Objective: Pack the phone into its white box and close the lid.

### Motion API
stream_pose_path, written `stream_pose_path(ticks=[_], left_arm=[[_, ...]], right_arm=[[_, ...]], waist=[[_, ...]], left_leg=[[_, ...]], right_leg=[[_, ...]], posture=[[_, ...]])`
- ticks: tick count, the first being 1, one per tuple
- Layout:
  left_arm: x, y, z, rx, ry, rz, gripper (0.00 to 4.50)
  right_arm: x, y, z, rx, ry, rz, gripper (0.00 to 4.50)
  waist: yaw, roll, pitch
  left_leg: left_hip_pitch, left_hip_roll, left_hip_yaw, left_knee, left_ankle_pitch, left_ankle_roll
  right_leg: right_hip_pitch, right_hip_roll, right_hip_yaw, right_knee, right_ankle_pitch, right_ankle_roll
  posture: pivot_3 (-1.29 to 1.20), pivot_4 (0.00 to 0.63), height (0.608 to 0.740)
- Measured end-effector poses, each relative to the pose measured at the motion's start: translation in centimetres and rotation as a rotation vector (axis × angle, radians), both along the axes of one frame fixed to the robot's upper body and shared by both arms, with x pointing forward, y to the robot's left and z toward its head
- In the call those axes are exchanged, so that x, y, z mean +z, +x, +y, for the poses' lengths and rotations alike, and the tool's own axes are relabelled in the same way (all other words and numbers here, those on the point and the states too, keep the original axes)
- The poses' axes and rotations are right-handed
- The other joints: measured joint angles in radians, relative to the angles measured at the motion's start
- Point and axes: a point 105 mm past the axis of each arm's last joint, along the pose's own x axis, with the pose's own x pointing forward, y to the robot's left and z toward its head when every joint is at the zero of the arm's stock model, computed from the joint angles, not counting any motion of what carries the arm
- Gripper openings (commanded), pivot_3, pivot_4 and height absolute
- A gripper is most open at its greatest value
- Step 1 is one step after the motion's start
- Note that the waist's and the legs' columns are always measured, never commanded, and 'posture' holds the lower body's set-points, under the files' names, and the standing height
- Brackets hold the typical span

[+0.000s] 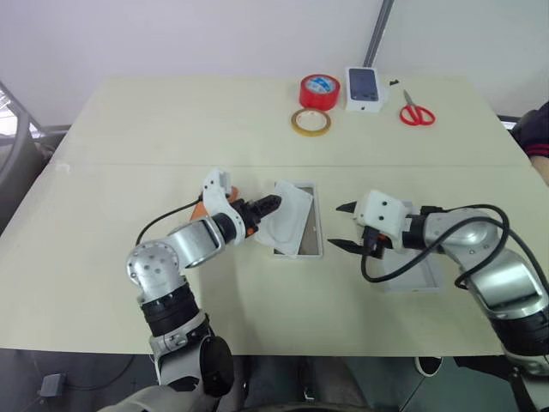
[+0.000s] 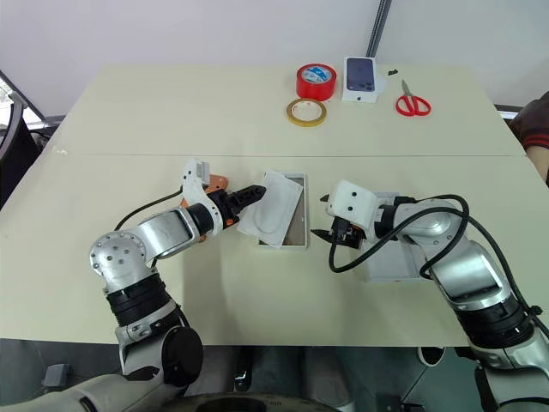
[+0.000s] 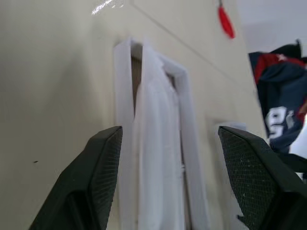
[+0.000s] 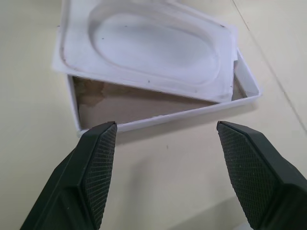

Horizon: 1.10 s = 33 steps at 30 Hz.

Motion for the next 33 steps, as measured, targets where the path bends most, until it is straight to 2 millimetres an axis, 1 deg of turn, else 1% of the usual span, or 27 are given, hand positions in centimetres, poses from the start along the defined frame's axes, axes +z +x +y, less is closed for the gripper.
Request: stream_pose_path(ticks=[1,4,5,6,8,10,14,16,19,22,26,28,33], left_arm=[[0.5,0.0,0.0,-0.010,-0.007,-0.021,3.52],[2.2,0.4,0.9,-0.004,-0.004,-0.093,3.52],[2.4,0.5,1.4,0.005,0.006,-0.112,3.52],[2.5,0.6,2.4,0.014,0.040,-0.136,3.52],[3.2,0.7,4.3,0.029,0.124,-0.203,3.52],[3.2,0.6,6.0,0.037,0.232,-0.260,3.52],[1.9,-0.3,8.3,-0.038,0.418,-0.340,3.52],[1.4,-0.9,9.0,-0.091,0.473,-0.373,3.52],[0.9,-1.9,9.5,-0.177,0.514,-0.412,3.52],[0.7,-3.1,9.6,-0.264,0.553,-0.444,3.52],[0.1,-4.6,9.2,-0.349,0.559,-0.458,3.52],[0.0,-4.8,9.1,-0.355,0.557,-0.458,3.52],[-0.2,-5.1,8.5,-0.363,0.536,-0.463,3.52]], right_arm=[[0.1,0.2,0.1,-0.002,0.006,-0.002,2.72],[0.9,0.8,0.7,-0.007,0.043,-0.019,1.21],[1.1,1.1,0.9,-0.015,0.053,-0.022,0.66],[1.3,1.6,1.4,-0.031,0.079,-0.022,0.11],[0.9,2.2,2.3,-0.059,0.107,-0.001,0.05],[0.2,2.8,3.4,-0.093,0.129,0.029,0.05],[-0.8,4.1,6.0,-0.157,0.155,0.038,0.05],[-1.0,4.7,7.0,-0.188,0.155,0.039,0.05],[-1.4,5.6,7.7,-0.225,0.144,0.043,0.05],[-2.0,6.1,7.8,-0.259,0.130,0.065,0.05],[-3.3,6.5,7.3,-0.291,0.056,0.074,0.05],[-3.4,6.7,6.9,-0.296,0.018,0.052,0.05],[-3.4,7.1,5.9,-0.296,-0.070,-0.021,0.05]], waist=[[0.000,0.000,0.000],[-0.001,0.000,0.000],[-0.001,0.000,0.000],[-0.007,0.000,0.000],[-0.009,0.000,0.000],[-0.009,0.000,0.000],[-0.004,0.001,0.000],[-0.001,0.001,0.000],[-0.001,0.001,0.000],[-0.005,0.001,0.000],[-0.007,0.001,0.000],[-0.007,0.001,0.000],[-0.008,0.001,0.000]], left_leg=[[0.000,0.000,0.000,0.000,0.000,0.000],[0.000,0.000,0.000,0.000,0.000,0.000],[0.000,0.000,0.000,0.000,0.000,0.000],[0.000,0.001,0.000,-0.001,0.001,-0.001],[0.001,0.001,0.000,-0.003,0.001,-0.002],[0.001,0.001,0.000,-0.003,0.002,-0.003],[0.001,0.000,0.000,-0.003,0.002,-0.003],[0.000,0.000,0.000,-0.003,0.002,-0.003],[0.000,0.000,0.000,-0.004,0.001,-0.003],[0.000,0.000,0.000,-0.005,0.001,-0.002],[0.000,0.000,0.000,-0.006,0.000,0.000],[0.000,0.000,0.000,-0.006,-0.003,0.005],[0.001,0.000,0.001,-0.006,-0.003,0.005]], right_leg=[[0.000,0.000,0.000,0.000,0.000,0.000],[0.000,0.000,0.000,0.000,0.000,0.000],[0.000,0.000,0.000,0.000,0.000,0.000],[-0.001,0.001,0.000,0.000,0.000,0.000],[-0.002,0.001,0.000,0.001,0.000,0.000],[-0.002,0.001,0.001,0.001,0.000,0.000],[-0.003,0.000,0.001,0.001,0.000,0.000],[-0.003,0.000,0.001,0.000,0.000,-0.001],[-0.003,-0.001,0.001,0.000,0.000,-0.001],[-0.003,-0.001,0.001,0.000,0.000,-0.001],[-0.004,-0.001,0.001,0.000,0.000,-0.001],[-0.004,-0.001,0.001,0.000,0.000,-0.001],[-0.004,-0.001,0.001,0.001,0.000,-0.001]], posture=[[0.00,0.150,0.740],[0.00,0.150,0.740],[0.00,0.150,0.740],[0.00,0.150,0.740],[0.00,0.150,0.740],[0.00,0.150,0.740],[0.00,0.150,0.740],[0.00,0.150,0.740],[0.00,0.150,0.740],[0.00,0.150,0.740],[0.00,0.150,0.740],[0.00,0.150,0.740],[0.00,0.150,0.740]])
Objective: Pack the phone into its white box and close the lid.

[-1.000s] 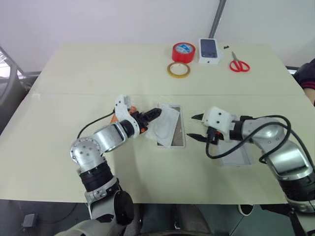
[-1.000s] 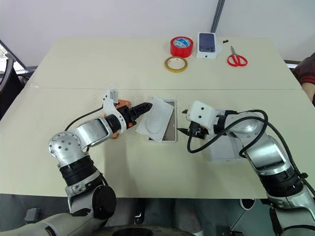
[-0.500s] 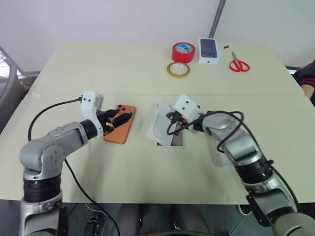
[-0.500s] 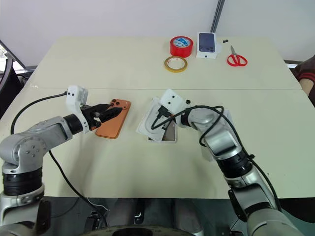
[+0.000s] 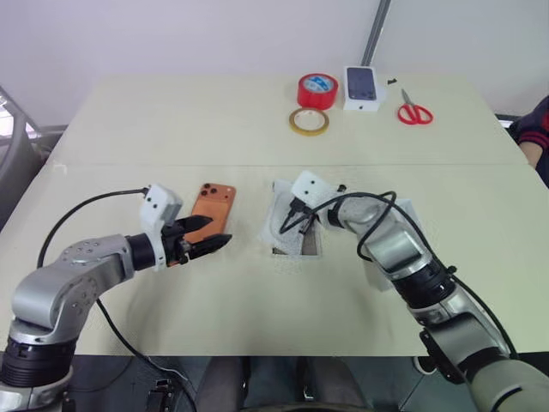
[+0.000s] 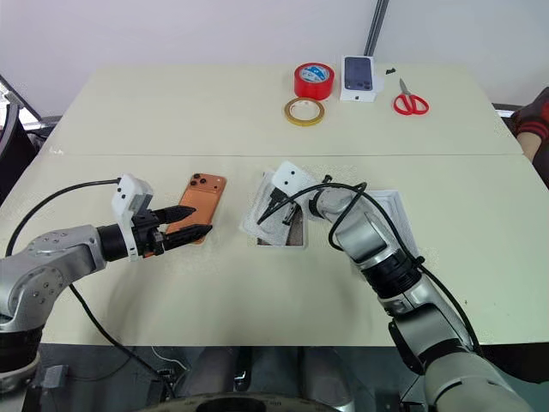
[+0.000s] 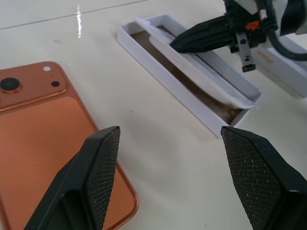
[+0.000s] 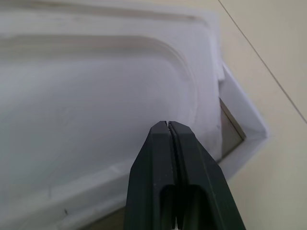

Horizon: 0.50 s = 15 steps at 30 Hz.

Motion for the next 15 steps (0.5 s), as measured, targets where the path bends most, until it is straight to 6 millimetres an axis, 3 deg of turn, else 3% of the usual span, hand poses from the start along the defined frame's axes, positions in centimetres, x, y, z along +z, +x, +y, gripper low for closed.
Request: stream_pose_path(ticks=[10,15], left_arm=[[-0.7,-0.2,-1.2,-0.030,-0.028,0.024,3.52],[-0.7,-0.2,-1.3,-0.031,-0.030,0.022,3.52]], right_arm=[[0.6,0.4,-0.1,0.025,-0.058,-0.097,0.05],[1.0,-0.6,0.4,0.108,-0.052,-0.127,0.05]], waist=[[0.000,0.000,0.000],[0.001,0.000,0.000]], left_leg=[[0.000,0.000,0.000,0.000,0.000,0.000],[0.000,0.000,0.000,0.000,0.000,0.000]], right_leg=[[0.000,0.000,0.000,0.000,0.000,0.000],[0.000,0.000,0.000,0.000,0.000,0.000]], posture=[[0.00,0.150,0.740],[0.00,0.150,0.740]])
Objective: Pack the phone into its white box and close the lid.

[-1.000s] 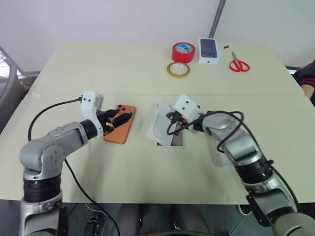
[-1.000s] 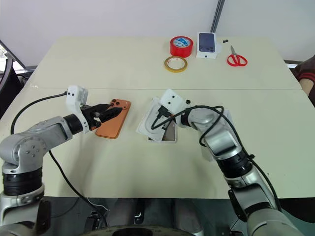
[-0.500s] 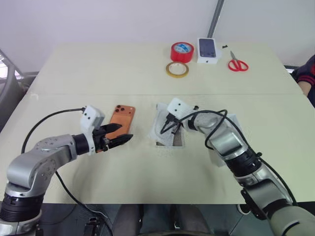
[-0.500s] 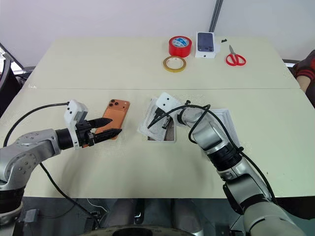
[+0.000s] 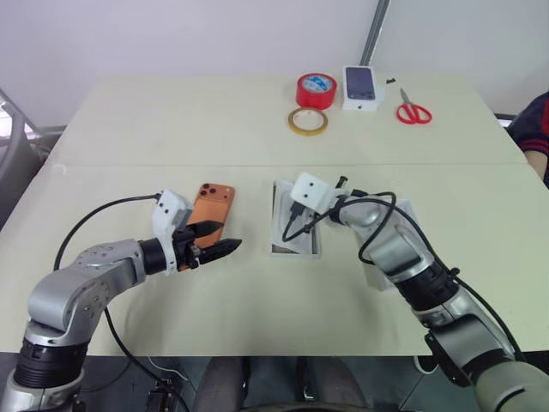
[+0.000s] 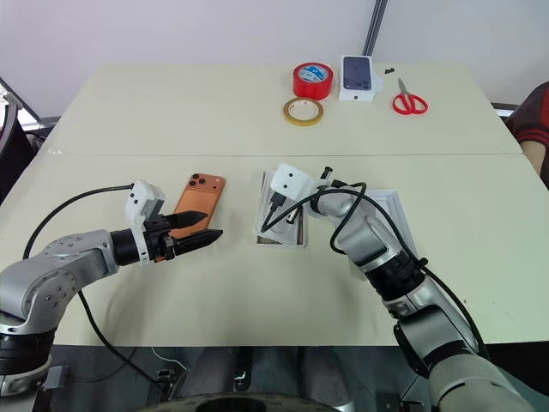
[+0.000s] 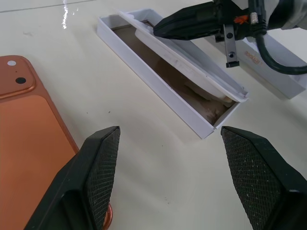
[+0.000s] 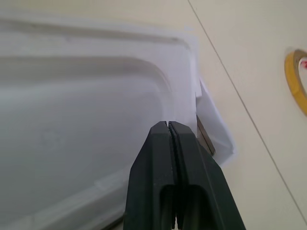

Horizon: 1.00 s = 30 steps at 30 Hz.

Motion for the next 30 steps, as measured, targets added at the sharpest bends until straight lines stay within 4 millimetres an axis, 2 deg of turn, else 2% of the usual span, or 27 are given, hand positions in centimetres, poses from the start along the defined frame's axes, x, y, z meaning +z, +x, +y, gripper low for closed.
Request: stream_pose_path(ticks=[5,9,17,26,30], left_arm=[[0.1,0.0,0.0,-0.001,-0.001,-0.002,3.52],[0.1,0.0,0.0,-0.002,0.000,-0.004,3.52],[0.6,0.3,-0.4,-0.012,-0.008,-0.021,3.52],[0.5,0.3,-0.5,-0.013,-0.020,-0.018,3.52],[0.2,0.2,-0.4,-0.008,-0.018,-0.010,3.52]], right_arm=[[1.2,-1.9,0.2,0.079,0.048,0.045,0.05],[0.6,-3.6,-0.3,0.136,0.030,0.118,0.05],[-1.7,-3.8,1.3,0.146,-0.002,0.157,0.05],[-1.4,-3.6,1.1,0.146,-0.024,0.129,0.05],[-0.2,-4.2,0.8,0.166,0.025,0.148,0.05]], waist=[[0.000,0.000,0.000],[0.001,0.000,0.000],[-0.002,0.000,0.000],[0.001,0.000,0.000],[0.001,0.000,0.000]], left_leg=[[0.000,0.000,0.000,0.000,0.000,0.000],[0.000,0.000,0.000,0.000,0.000,0.001],[0.000,0.000,0.000,0.000,0.000,0.000],[0.000,0.000,0.000,0.001,0.000,0.000],[0.000,0.000,0.000,0.001,0.000,0.000]], right_leg=[[0.000,0.000,0.000,0.000,0.000,0.000],[0.001,0.000,0.000,0.000,0.000,0.000],[0.000,0.000,0.000,0.000,0.000,0.000],[0.001,0.000,0.000,0.000,0.000,0.000],[0.001,0.000,0.000,0.000,0.000,0.000]], posture=[[0.00,0.150,0.740],[0.00,0.150,0.740],[0.00,0.150,0.740],[0.00,0.150,0.740],[0.00,0.150,0.740]])
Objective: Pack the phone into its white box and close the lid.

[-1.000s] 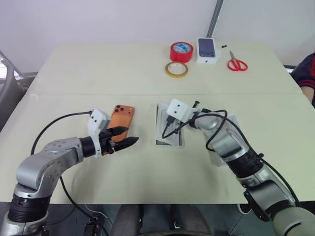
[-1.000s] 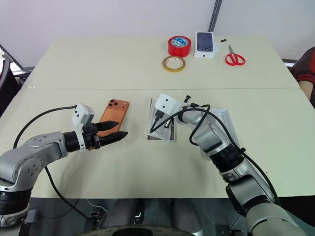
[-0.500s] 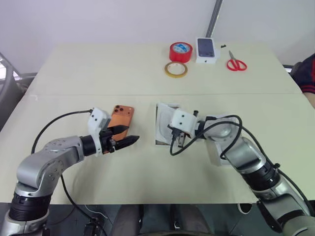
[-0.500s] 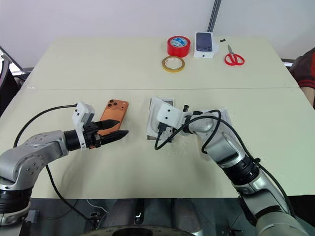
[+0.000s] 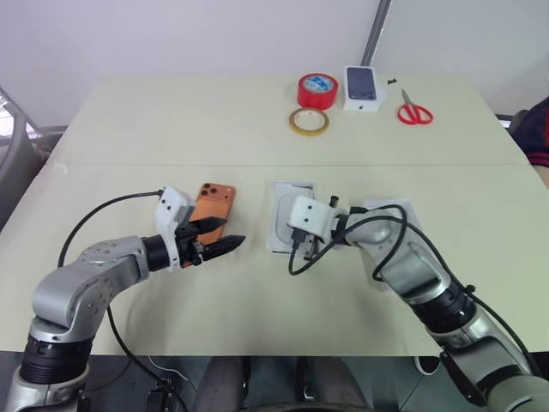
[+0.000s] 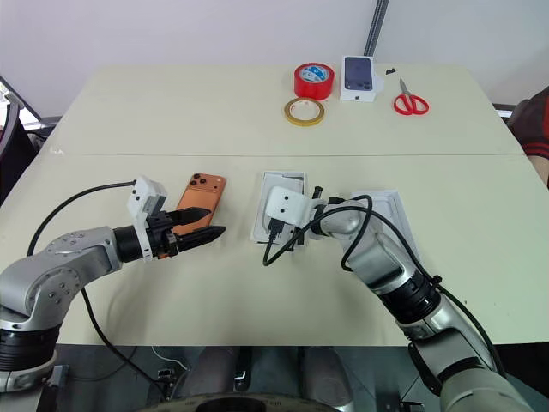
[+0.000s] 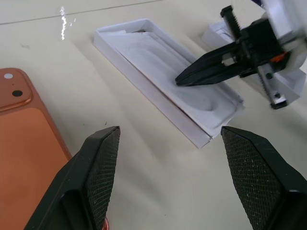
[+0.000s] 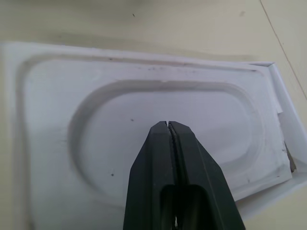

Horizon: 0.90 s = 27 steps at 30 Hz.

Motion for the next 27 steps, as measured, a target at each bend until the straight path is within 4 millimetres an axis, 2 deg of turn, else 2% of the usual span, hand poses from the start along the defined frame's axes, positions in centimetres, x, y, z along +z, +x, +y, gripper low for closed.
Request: stream_pose_path(ticks=[3,8,13,18,27], left_arm=[[0.0,0.0,0.0,0.002,0.002,-0.001,3.52],[0.0,0.0,0.1,0.004,0.005,-0.002,3.52],[0.0,0.1,0.1,0.005,0.006,-0.004,3.52],[0.0,0.1,0.1,0.007,0.009,-0.005,3.52],[0.0,0.1,0.1,0.008,0.011,-0.006,3.52]], right_arm=[[0.6,-0.6,-0.5,0.021,-0.016,0.001,0.05],[-0.1,-1.0,-0.8,0.012,-0.029,0.033,0.05],[-1.4,0.4,-0.7,-0.063,-0.042,0.038,0.05],[-1.3,1.9,-1.7,-0.124,-0.095,-0.015,0.05],[-1.0,2.2,-1.9,-0.125,-0.112,-0.053,0.05]], waist=[[0.001,0.000,0.000],[-0.002,0.000,0.000],[-0.002,0.000,0.000],[0.002,0.000,0.000],[0.000,0.000,0.000]], left_leg=[[0.000,0.000,0.000,0.000,0.000,0.000],[0.000,0.000,0.000,0.000,0.000,0.000],[0.000,0.000,0.000,0.000,0.000,0.000],[0.000,0.000,0.000,0.001,0.000,0.000],[0.000,0.000,0.000,0.001,0.000,0.000]], right_leg=[[0.000,0.000,0.000,0.000,0.000,0.000],[0.000,0.000,0.000,0.000,0.000,0.000],[0.000,0.000,0.000,0.000,0.000,0.000],[0.000,0.000,0.000,0.000,0.000,0.000],[0.000,0.000,0.000,0.000,0.000,0.000]], posture=[[0.00,0.150,0.740],[0.00,0.150,0.740],[0.00,0.150,0.740],[0.00,0.150,0.740],[0.00,0.150,0.740]])
